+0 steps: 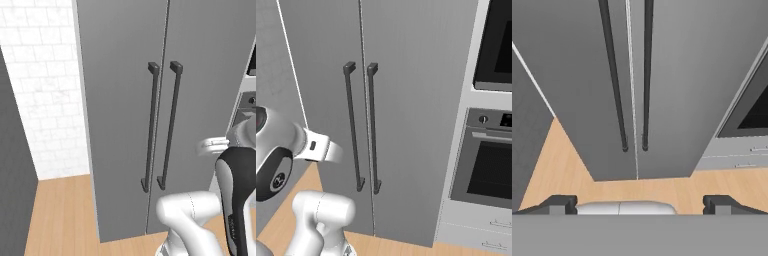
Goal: Grab a lemon wedge from the fridge and one ice cube from the ice bowl, and put them in the glass of lemonade.
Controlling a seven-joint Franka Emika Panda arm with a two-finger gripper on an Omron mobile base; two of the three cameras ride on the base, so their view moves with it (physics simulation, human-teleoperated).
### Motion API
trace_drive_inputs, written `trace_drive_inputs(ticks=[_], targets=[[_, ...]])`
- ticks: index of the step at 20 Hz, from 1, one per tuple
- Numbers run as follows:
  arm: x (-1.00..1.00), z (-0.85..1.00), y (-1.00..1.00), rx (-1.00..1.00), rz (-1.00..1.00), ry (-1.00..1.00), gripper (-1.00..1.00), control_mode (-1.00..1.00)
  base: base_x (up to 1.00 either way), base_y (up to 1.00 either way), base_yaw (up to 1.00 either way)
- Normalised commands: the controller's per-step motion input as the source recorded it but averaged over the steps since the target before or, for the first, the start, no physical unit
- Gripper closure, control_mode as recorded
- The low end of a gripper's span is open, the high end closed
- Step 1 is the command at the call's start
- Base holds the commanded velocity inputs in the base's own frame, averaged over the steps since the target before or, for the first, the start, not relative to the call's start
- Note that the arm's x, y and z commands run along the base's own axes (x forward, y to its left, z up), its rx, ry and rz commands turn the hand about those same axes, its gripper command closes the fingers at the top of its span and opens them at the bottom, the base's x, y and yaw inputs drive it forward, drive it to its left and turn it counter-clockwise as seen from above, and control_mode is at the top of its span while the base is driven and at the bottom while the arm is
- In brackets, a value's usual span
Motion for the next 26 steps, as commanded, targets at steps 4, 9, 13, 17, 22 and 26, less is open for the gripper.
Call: trace_drive_inputs(ticks=[4,9,13,17,22,26], targets=[[0.09,0.0,0.0,0.0,0.0,-0.03,-1.0,-1.0,0.0,0.0,0.0],[0.12,0.0,0.0,0.0,0.0,0.0,-1.0,-1.0,0.0,0.0,0.0],[0.21,0.0,0.0,0.0,0.0,-0.02,-1.0,-1.0,0.0,0.0,0.0],[0.35,0.01,0.0,0.0,0.0,-0.11,-1.0,-1.0,0.0,0.0,0.0],[0.5,0.05,-0.09,0.0,0.0,-0.2,-1.0,-1.0,0.0,0.0,0.0],[0.58,0.28,-0.27,0.0,0.0,-0.22,-1.0,-1.0,0.0,0.0,0.0]])
